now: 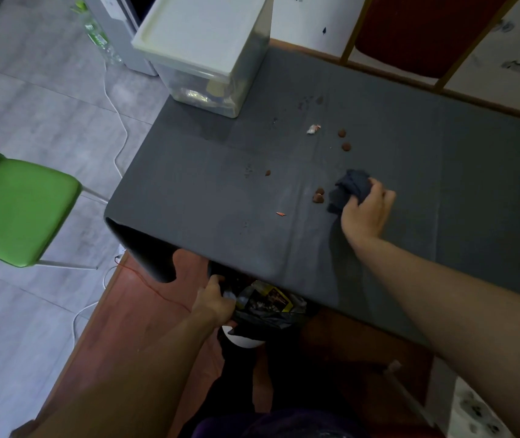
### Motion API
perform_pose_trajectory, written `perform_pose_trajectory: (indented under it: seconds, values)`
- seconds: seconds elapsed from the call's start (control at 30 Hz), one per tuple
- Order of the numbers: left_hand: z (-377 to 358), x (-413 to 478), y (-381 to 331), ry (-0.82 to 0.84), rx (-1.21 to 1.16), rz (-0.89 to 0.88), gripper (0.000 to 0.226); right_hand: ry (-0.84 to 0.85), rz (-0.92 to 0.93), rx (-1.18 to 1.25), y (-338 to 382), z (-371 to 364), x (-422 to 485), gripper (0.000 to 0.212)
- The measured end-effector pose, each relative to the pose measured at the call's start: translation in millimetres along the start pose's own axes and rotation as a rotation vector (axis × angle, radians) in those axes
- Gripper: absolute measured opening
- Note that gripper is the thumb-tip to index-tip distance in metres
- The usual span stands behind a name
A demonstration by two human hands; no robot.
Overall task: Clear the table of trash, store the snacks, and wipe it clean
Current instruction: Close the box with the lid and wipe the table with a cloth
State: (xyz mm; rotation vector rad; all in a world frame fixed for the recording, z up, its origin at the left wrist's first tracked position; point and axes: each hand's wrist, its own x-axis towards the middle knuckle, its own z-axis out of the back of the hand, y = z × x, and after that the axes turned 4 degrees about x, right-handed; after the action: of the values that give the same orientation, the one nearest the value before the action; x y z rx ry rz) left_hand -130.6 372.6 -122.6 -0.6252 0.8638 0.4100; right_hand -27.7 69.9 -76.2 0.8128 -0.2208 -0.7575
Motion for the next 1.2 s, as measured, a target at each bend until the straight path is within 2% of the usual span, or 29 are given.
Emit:
perform_pose_trajectory:
  seconds: [0.07,0.17,0.37,0.47,0.83,0.93,1.03,1.1,1.2]
  values:
    - [-3,1,-2,-0.006,0.013,0.007,0.058,0.078,0.028,-0.07,3,-8,13,0.043]
    - [-7,3,-4,-0.028,0.026,0.008,0.056,0.221,0.186,-0.152,9,-21,12,0.042]
    - [-14,2,-6,-0.062,0.042,0.01,0.054,0.51,0.563,-0.16,20,-40,-31,0.041]
    - [-17,-1,-5,-0.088,0.032,0.015,0.054,0.639,0.682,-0.155,15,-43,-57,0.04]
    - [-16,-7,-5,-0.098,-0.017,0.009,0.056,0.852,1.034,-0.123,-22,-14,-113,0.031]
    - [-15,-6,-4,-0.092,-0.011,0.003,0.058,0.889,1.057,-0.082,-22,-13,-110,0.026]
    - [-15,-4,-5,-0.104,-0.009,0.005,0.057,0.836,0.995,-0.029,-11,-14,-97,0.019]
    - [-15,-3,-5,-0.108,-0.011,0.006,0.055,0.726,0.871,0.01,1,-18,-81,0.02]
    - [-15,-1,-4,-0.108,-0.025,0.016,0.054,0.521,0.588,0.058,24,-28,-50,0.008]
